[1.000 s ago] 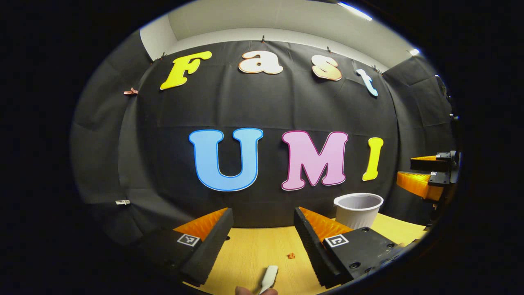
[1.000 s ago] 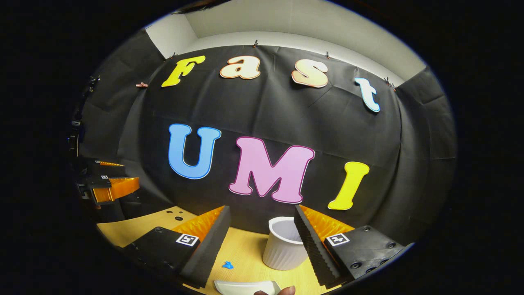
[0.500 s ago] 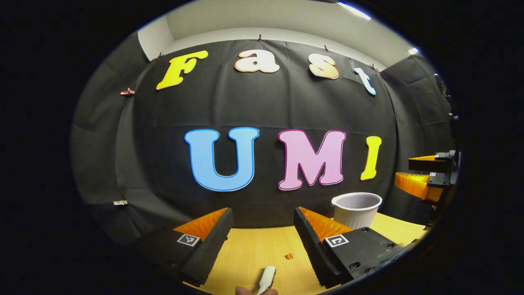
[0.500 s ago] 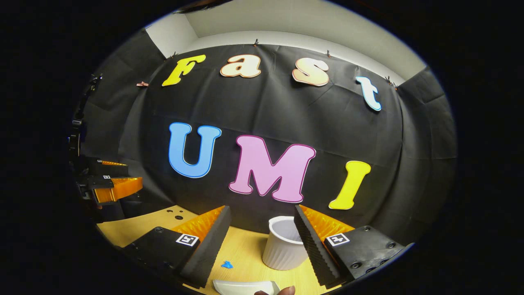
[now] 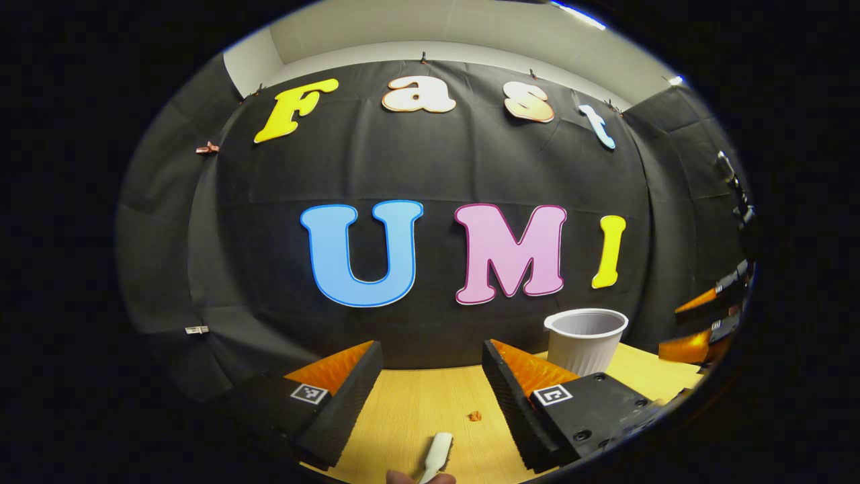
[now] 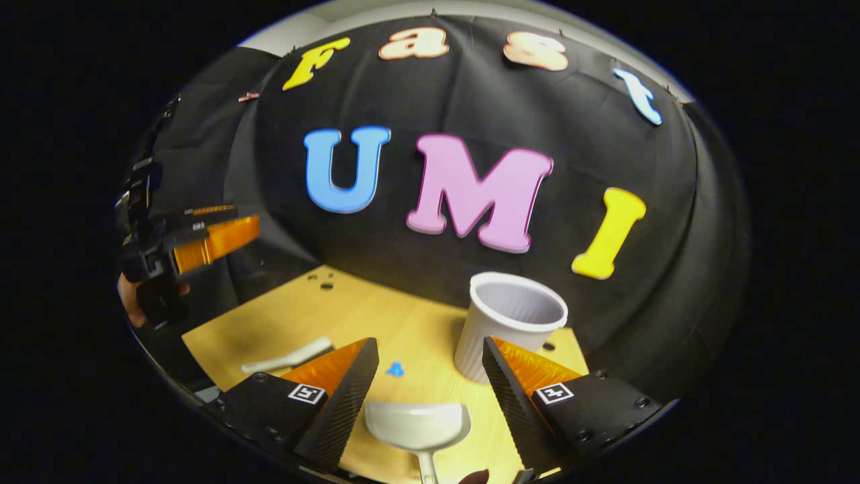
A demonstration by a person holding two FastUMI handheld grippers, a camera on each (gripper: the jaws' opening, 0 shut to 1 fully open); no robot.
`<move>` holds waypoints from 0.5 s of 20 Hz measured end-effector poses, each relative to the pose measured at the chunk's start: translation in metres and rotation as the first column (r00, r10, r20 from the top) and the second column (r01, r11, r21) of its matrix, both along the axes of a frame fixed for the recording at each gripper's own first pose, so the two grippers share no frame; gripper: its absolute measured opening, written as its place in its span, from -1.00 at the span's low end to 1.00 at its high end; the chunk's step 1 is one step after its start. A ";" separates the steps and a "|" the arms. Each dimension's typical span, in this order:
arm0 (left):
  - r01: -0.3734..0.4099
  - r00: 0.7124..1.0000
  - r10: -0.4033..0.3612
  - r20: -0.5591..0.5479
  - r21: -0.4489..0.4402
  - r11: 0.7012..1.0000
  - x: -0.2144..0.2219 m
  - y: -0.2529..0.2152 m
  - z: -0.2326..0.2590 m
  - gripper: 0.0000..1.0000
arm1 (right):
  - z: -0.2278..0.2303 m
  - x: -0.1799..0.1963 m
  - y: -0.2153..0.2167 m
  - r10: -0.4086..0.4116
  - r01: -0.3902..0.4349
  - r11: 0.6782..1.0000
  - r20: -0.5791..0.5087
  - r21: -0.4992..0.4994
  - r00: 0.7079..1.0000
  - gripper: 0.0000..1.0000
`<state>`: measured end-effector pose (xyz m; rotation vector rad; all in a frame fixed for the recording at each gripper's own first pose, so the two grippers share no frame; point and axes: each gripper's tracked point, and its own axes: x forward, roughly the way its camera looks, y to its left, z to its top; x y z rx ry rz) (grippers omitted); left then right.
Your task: Pick up the small broom and dustpan from the desktop, sweep the trash into the dustpan with the broom, and then empty the trash into the garbage bin.
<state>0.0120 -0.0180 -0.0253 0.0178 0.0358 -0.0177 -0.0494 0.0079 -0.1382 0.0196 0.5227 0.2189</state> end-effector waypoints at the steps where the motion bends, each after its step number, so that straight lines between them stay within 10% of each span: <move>1: 0.003 1.000 -0.003 -0.006 0.002 1.000 -0.001 -0.002 -0.004 0.91 | -0.024 -0.013 0.000 0.021 -0.020 1.000 -0.087 0.005 0.996 0.94; 10: 0.006 0.999 -0.006 -0.045 0.008 1.000 -0.012 -0.008 -0.022 0.90 | -0.190 -0.087 -0.008 0.054 -0.081 0.996 -0.566 -0.023 0.823 0.93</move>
